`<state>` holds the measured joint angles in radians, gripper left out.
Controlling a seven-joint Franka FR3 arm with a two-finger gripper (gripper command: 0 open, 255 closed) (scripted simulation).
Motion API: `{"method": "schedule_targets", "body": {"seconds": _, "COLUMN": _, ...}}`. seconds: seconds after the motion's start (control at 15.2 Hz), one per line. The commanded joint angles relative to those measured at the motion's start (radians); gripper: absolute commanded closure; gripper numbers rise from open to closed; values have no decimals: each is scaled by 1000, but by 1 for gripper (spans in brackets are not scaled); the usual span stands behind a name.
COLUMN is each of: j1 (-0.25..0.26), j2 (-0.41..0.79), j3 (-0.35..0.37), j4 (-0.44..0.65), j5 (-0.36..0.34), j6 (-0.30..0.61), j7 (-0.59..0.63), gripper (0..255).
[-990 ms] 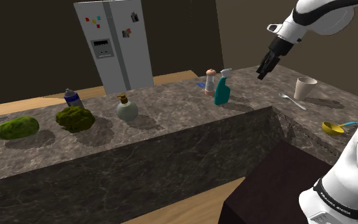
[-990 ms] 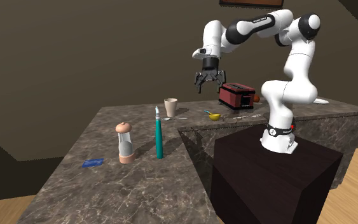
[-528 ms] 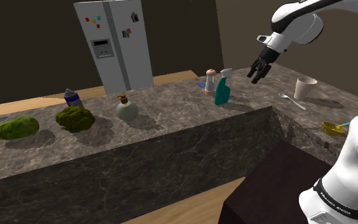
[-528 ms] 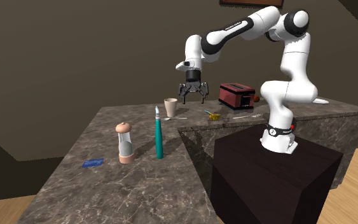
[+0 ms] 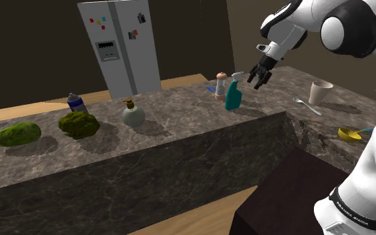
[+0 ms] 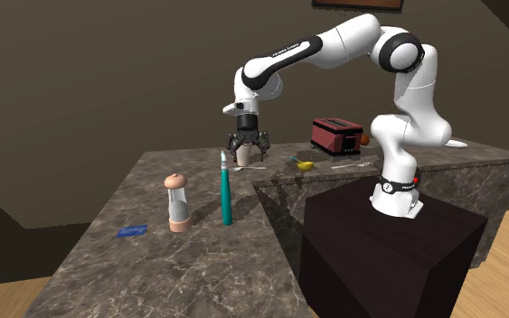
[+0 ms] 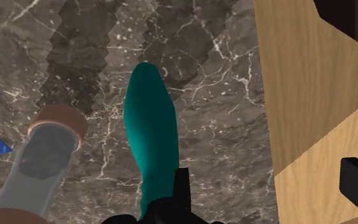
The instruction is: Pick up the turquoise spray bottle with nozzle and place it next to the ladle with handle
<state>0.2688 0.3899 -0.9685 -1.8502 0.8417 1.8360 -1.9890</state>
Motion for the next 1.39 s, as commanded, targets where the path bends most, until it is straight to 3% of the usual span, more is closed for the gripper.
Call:
{"method": "schedule_targets", "body": {"seconds": 0.0, "j1": -95, "j2": 115, "j3": 61, "j4": 113, "j5": 70, "j6": -64, "j7": -80, "gripper": 0}}
{"method": "schedule_targets", "body": {"seconds": 0.4, "j1": -298, "j2": 373, "j3": 203, "j4": 458, "j5": 167, "j6": -188, "j7": -184, "gripper": 0}}
{"method": "schedule_targets", "body": {"seconds": 0.92, "j1": -265, "j2": 396, "j3": 224, "j4": 409, "j5": 195, "j6": -120, "j7": -202, "gripper": 0}}
{"method": "schedule_targets", "body": {"seconds": 1.32, "j1": -265, "j2": 396, "j3": 224, "j4": 409, "j5": 195, "j6": -120, "j7": -202, "gripper": 0}}
